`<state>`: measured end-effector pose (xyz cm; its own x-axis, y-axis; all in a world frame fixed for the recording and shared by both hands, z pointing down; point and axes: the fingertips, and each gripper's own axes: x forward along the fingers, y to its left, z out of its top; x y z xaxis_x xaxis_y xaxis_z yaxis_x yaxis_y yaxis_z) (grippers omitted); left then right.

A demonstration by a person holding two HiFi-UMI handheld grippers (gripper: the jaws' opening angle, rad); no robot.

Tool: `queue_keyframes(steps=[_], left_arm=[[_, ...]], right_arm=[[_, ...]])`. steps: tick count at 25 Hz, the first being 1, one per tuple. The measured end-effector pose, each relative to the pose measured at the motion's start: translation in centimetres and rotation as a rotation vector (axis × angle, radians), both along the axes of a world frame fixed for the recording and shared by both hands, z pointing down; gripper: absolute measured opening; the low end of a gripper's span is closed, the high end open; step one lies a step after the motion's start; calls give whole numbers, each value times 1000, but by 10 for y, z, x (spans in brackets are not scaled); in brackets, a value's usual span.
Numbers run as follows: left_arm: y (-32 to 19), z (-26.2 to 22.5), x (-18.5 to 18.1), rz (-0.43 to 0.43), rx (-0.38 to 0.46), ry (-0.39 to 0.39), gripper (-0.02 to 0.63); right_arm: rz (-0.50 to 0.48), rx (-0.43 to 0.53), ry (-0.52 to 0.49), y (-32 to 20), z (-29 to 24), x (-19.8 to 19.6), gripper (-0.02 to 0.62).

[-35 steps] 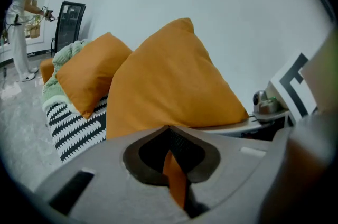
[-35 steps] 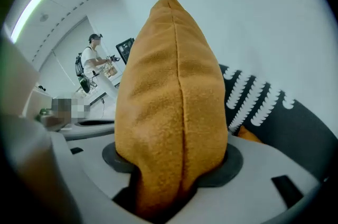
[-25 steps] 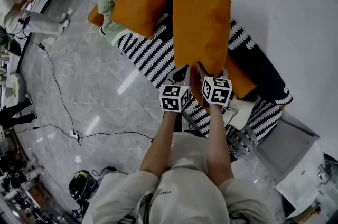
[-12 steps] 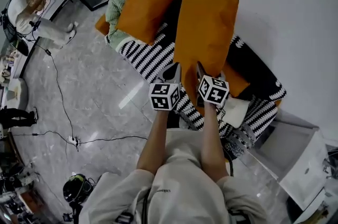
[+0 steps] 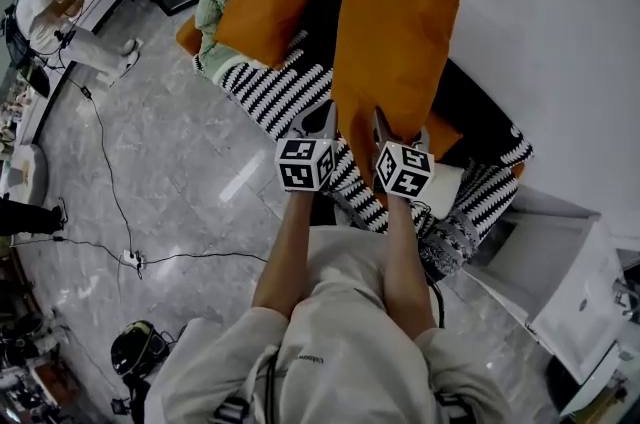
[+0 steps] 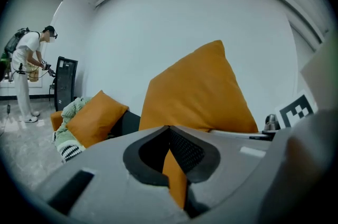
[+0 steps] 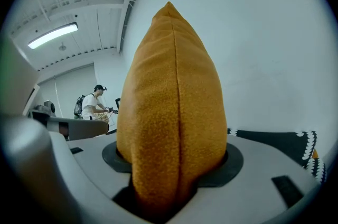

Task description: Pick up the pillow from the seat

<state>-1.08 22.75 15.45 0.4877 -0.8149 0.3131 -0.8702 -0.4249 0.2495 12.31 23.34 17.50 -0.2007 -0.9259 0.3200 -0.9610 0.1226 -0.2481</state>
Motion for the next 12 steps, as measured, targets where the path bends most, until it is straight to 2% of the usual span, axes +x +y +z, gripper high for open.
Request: queue_keyframes(steps=[5, 12], left_arm=[[30, -4, 15, 29, 18, -21, 6], [65, -5, 20, 30, 31, -27, 6]], right_arm=[[10, 63, -19, 31, -14, 12, 290], [9, 89, -2, 65, -22, 18, 290]])
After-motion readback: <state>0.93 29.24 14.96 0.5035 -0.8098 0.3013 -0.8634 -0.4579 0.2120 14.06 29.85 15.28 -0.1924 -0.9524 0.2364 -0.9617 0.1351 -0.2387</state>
